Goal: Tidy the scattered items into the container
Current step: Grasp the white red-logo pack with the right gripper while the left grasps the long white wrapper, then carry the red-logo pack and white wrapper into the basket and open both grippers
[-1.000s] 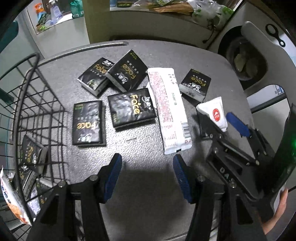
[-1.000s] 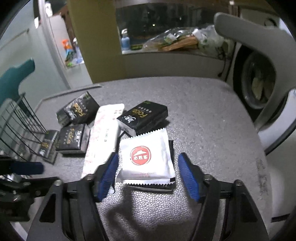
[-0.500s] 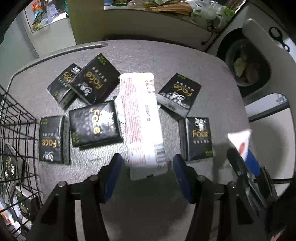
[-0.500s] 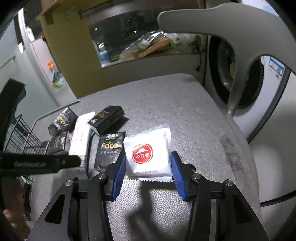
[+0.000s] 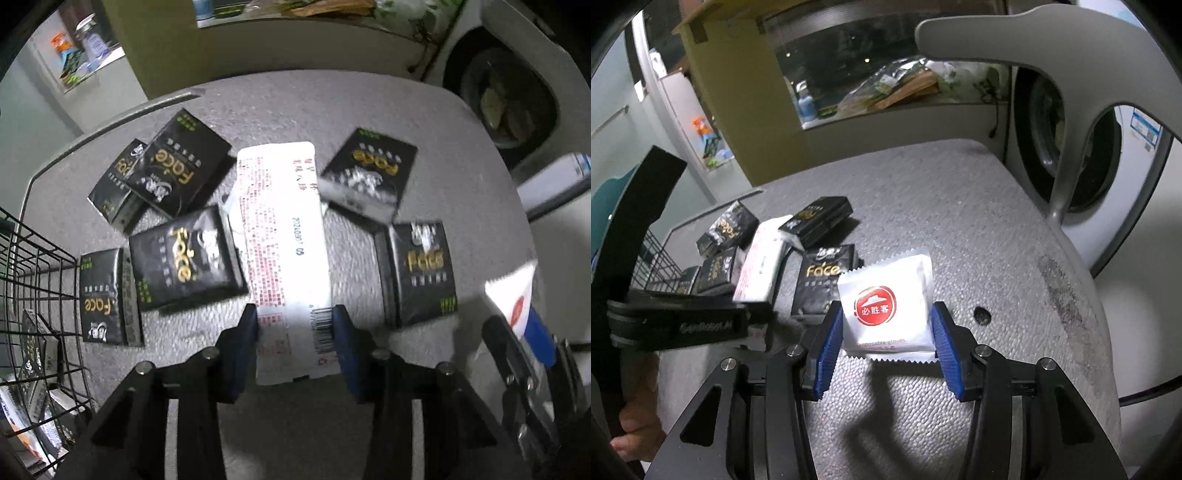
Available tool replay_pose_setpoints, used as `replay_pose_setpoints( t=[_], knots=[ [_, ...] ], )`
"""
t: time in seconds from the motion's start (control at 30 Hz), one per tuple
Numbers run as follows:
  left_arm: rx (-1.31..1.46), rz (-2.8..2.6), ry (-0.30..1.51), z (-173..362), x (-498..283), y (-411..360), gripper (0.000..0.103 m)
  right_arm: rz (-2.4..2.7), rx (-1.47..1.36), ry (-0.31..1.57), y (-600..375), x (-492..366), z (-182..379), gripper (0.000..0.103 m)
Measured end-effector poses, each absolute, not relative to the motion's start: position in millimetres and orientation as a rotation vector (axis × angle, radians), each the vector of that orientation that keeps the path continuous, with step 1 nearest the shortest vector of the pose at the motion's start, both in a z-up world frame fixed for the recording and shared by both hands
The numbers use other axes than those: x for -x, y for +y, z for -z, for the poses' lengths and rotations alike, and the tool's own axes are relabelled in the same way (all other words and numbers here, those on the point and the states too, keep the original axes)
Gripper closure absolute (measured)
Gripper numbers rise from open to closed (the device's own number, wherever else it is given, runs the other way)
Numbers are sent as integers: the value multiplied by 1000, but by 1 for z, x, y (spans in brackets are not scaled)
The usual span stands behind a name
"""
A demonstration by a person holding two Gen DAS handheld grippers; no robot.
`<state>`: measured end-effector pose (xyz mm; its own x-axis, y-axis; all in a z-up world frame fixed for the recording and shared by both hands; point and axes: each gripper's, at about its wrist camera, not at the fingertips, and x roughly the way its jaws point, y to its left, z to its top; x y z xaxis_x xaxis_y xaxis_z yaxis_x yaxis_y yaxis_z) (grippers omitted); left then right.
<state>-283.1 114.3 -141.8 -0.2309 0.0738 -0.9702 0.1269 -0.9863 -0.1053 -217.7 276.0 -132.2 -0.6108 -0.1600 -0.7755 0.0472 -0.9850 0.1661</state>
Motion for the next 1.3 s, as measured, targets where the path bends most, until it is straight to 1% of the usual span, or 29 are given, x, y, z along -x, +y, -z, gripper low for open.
replay_pose_setpoints(
  t=[0.3,0.37,0.43,0.5,0.63,0.67,0.77,0.83,0.9,1.0,1.1,1.2,1.3],
  knots=[
    [-2032,2420,243,142,207,104,60,2662,-1320,-122,247,188,126,55],
    [-2030,2426,244,140,196,102,59,2656,-1319,-109,242,182,125,55],
    [-2014,2429,242,139,194,100,52,2657,-1313,-100,239,178,124,55],
    [-1977,2434,240,135,198,99,48,2661,-1309,-96,238,175,122,55],
    [-1978,2416,227,141,211,100,48,2662,-1311,-106,239,171,121,55],
    [-1970,2417,205,142,213,102,46,2663,-1310,-108,240,169,120,55],
    [-1958,2416,155,141,215,106,46,2665,-1308,-113,240,168,119,55],
    [-1954,2419,156,140,215,107,49,2665,-1305,-116,240,167,117,55],
    [-1952,2426,142,139,215,108,56,2664,-1300,-116,240,166,116,55],
    [-1945,2429,136,136,213,108,61,2663,-1295,-117,239,166,113,55],
    [-1942,2452,167,127,209,108,61,2668,-1282,-113,237,164,107,55],
    [-1906,2498,187,107,203,106,61,2677,-1263,-117,235,161,98,55],
    [-1845,2561,227,74,193,99,61,2683,-1218,-132,230,158,79,55]
  ],
)
